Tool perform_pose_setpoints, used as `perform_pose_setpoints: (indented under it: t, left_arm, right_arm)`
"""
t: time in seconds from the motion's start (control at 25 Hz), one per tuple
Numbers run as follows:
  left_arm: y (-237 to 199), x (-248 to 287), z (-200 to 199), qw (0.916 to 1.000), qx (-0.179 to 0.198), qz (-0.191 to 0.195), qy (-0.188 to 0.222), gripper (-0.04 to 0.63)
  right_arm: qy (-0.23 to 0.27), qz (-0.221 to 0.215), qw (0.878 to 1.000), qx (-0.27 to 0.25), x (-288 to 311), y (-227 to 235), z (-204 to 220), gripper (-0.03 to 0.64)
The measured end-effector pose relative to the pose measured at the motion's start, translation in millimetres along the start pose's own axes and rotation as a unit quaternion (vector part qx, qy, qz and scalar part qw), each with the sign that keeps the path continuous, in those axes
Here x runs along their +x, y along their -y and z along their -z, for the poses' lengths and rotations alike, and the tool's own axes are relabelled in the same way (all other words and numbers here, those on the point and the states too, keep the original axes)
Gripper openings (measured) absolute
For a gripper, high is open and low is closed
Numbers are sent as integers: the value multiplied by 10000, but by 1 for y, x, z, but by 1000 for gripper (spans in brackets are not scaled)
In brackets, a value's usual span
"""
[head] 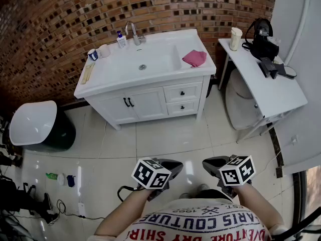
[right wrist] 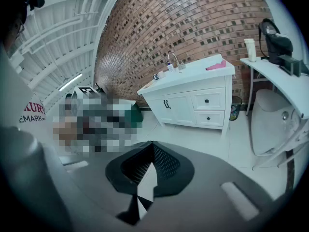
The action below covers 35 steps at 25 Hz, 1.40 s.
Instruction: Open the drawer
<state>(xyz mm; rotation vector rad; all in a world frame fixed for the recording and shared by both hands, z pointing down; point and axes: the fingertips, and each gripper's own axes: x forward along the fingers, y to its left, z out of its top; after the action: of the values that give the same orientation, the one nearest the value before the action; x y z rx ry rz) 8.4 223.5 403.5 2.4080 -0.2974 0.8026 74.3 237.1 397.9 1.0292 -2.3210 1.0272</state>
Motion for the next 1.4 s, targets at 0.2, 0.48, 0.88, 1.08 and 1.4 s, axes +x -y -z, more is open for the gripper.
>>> perform_pose_setpoints:
  t: [0.2, 0.48, 0.88, 1.08, 1.4]
  left_arm:
    - [-19, 6, -9, 10000, -7, 16, -14, -14]
    - [-63, 23, -34, 9998, -200, -11, -93, -14]
    - [-175, 66, -117, 9975, -688, -138, -123, -14]
    - [-219, 83, -161, 9965, -794, -186, -182, -14]
    - [-264, 90, -174, 9941, -1038, -223, -231, -14]
  right_arm:
    - [-24, -44, 10000, 5, 16, 13, -13, 6]
    - [-109, -193, 9997, 37, 41, 50, -48, 6]
    - [-384, -421, 9983, 99, 99, 156, -141, 6]
    - [-582, -546, 9968, 104, 125, 198, -184, 6]
    - [-709, -609, 9953, 241, 156, 229, -208, 6]
